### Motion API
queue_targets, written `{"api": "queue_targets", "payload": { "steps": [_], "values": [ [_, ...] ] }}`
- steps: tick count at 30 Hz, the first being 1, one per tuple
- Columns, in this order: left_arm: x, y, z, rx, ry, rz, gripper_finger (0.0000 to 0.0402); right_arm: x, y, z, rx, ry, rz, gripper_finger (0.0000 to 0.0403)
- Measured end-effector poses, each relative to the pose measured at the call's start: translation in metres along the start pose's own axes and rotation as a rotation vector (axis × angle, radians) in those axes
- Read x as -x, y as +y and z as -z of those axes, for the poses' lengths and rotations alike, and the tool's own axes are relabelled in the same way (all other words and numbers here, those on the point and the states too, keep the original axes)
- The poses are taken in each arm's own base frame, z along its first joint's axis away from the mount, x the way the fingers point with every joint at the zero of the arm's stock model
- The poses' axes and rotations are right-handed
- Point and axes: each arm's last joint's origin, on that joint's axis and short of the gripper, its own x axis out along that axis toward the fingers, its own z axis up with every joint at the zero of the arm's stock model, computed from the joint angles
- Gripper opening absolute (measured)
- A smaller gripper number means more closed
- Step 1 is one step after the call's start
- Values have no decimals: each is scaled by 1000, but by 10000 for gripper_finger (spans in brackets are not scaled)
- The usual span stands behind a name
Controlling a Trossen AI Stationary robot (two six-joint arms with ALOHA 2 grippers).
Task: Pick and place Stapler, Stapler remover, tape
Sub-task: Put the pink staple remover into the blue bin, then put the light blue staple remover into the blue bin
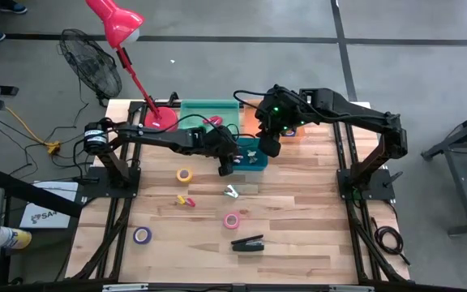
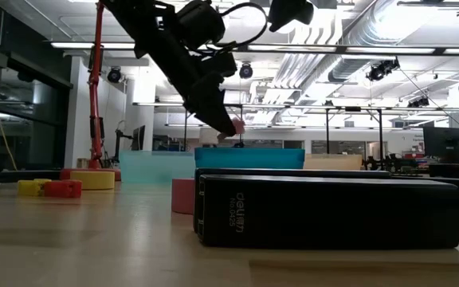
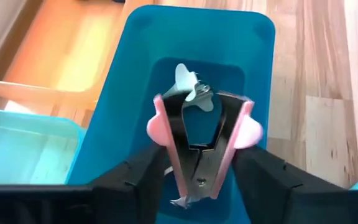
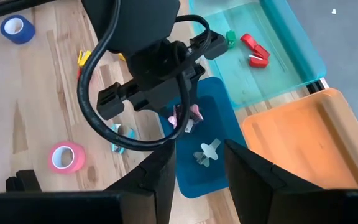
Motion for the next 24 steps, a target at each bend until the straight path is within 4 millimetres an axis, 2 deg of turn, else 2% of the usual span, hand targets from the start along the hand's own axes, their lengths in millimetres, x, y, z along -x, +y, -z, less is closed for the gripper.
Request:
{"api": "queue_targets", "payload": {
  "steps": [4, 8, 12, 17, 24],
  "values": [
    [0, 0, 0, -5, 1, 0, 223, 0, 0, 0, -8, 0, 0, 124],
    [0, -2, 0, -59, 4, 4, 248, 0, 0, 0, -21, 0, 0, 124],
    [7, -4, -2, -120, -6, 10, 252, 0, 0, 0, -34, 1, -1, 124],
    [27, -5, -3, -217, 10, 54, 253, 0, 3, 1, -30, 2, -6, 124],
    [46, -24, 2, -364, 43, 291, 253, 0, 10, 2, -31, -7, 35, 124]
  ]
}}
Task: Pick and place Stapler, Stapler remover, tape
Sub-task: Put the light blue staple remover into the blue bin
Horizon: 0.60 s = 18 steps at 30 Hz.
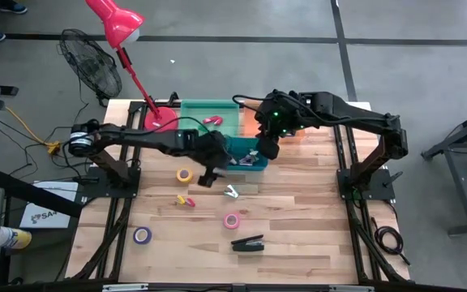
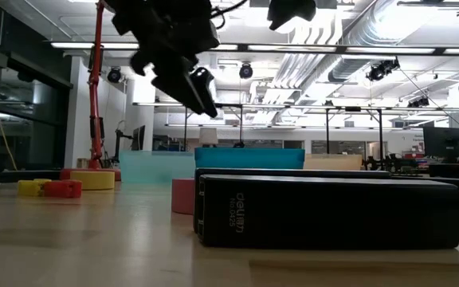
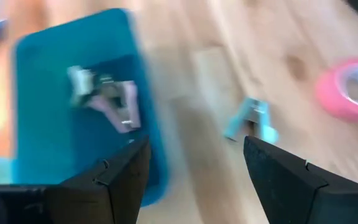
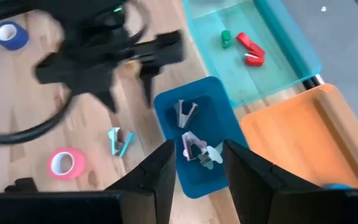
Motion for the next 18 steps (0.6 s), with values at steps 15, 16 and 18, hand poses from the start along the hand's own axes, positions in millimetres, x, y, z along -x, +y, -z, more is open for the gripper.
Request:
{"api": "queue_targets", "payload": {
  "steps": [15, 16, 18],
  "values": [
    [-34, -59, -12, -325, 81, 1, 253, 0, 3, 0, -49, -5, 12, 124],
    [-39, -61, -11, -331, 88, -10, 253, 0, 3, 0, -49, -7, 11, 124],
    [-44, -63, -10, -337, 106, -7, 253, 0, 3, 0, -55, -10, 9, 124]
  ]
}}
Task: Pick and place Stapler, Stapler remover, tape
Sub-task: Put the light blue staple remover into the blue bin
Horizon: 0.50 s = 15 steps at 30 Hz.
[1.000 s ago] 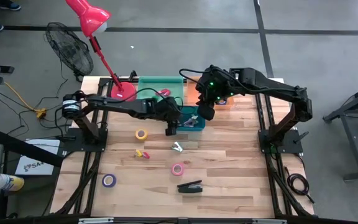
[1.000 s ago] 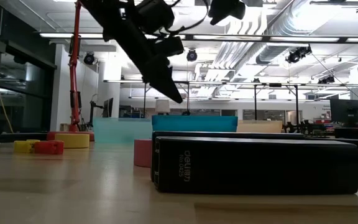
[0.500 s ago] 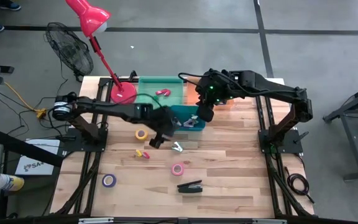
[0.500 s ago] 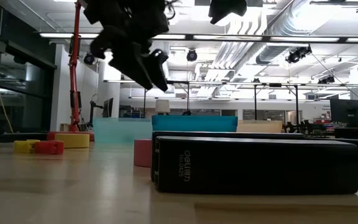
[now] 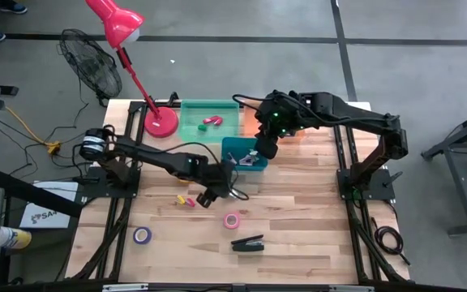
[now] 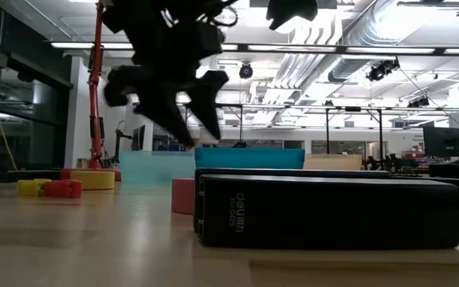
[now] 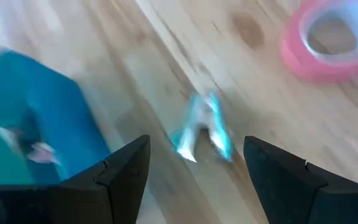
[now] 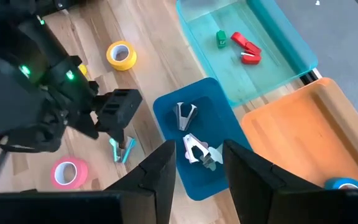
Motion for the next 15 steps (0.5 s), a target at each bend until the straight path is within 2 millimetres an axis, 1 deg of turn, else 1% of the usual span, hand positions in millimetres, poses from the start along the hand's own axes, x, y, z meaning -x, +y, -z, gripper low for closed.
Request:
{"api": "queue_targets", "payload": {
  "steps": [1, 3, 5, 6, 7, 9, 11, 13, 15],
  "values": [
    [-4, -2, 2, -1, 16, 13, 253, 0, 0, 0, -2, 0, 0, 124],
    [-12, -5, -1, -8, 4, 21, 253, 0, 0, 0, -3, -1, -1, 124],
    [-16, -8, 2, -22, 38, 28, 253, 0, 1, 0, -10, -1, -2, 124],
    [-20, -9, -1, -41, 21, 18, 253, 0, 1, 0, -16, -1, -2, 124],
    [-22, -9, -4, -56, 5, 5, 253, 0, 1, 0, -17, -1, -2, 124],
    [-23, -11, 0, -75, 40, 12, 253, 0, 1, 0, -17, -1, -6, 124],
    [-30, -9, -3, -92, 20, -10, 253, 0, 1, 0, -25, -1, -8, 124],
    [-32, -11, 2, -99, 56, -5, 253, 0, 1, 0, -38, -2, -10, 124],
    [-39, -10, 0, -114, 45, -22, 253, 0, 1, 0, -42, -2, -11, 124]
  ]
}}
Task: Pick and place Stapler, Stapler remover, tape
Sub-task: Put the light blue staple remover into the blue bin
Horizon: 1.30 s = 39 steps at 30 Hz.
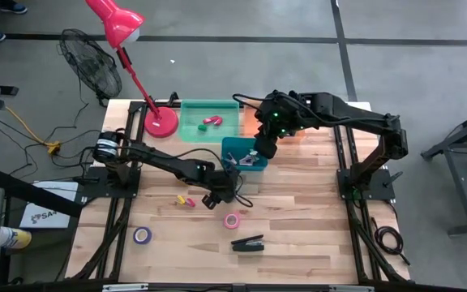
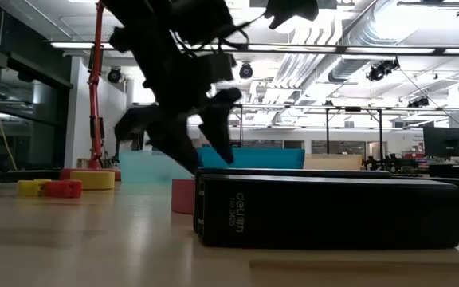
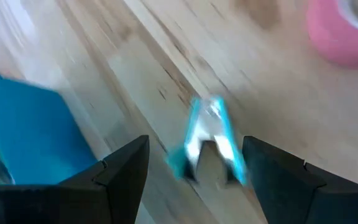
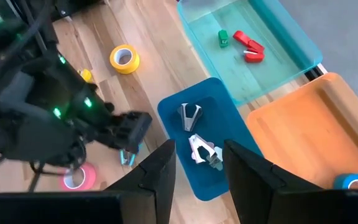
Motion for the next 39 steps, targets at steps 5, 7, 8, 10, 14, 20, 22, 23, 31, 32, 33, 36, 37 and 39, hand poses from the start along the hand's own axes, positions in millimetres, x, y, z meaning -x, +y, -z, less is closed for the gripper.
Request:
{"api": "queue_targets", "payload": {
  "steps": [5, 7, 8, 10, 14, 20, 22, 23, 31, 32, 33, 36, 37, 39],
  "values": [
    [-9, -3, 3, -21, 24, 7, 253, 0, 2, 0, 4, -2, -3, 124],
    [-11, -4, 4, -22, 31, 13, 253, 0, 3, 1, 8, -4, -1, 124],
    [-13, -3, 2, -23, 21, 4, 253, 0, 4, 1, 11, -4, 0, 124],
    [-15, -5, 5, -27, 46, 8, 253, 1, 6, 1, 14, -6, 1, 124],
    [-21, -5, 5, -46, 52, 11, 253, 1, 7, 2, 18, -8, 1, 124],
    [-25, -9, 8, -37, 79, 47, 252, 1, 7, 2, 15, -7, -1, 124],
    [-26, -10, 9, -17, 83, 50, 245, 1, 7, 2, 15, -7, -1, 124],
    [-26, -10, 9, -3, 85, 52, 239, 1, 7, 2, 15, -7, -1, 124],
    [-26, -12, 11, 113, 95, 85, 136, 1, 7, 2, 16, -7, 1, 124],
    [-26, -13, 11, 131, 99, 86, 120, 1, 7, 2, 16, -7, 1, 124],
    [-26, -13, 12, 146, 103, 87, 105, 1, 7, 2, 17, -7, 1, 124],
    [-25, -13, 12, 207, 117, 82, 87, 1, 7, 2, 17, -8, 1, 124],
    [-24, -13, 13, 236, 119, 81, 87, 1, 7, 2, 18, -7, 2, 124],
    [-20, -12, 12, 281, 114, 80, 87, 1, 7, 2, 18, -8, 1, 124]
  ]
}}
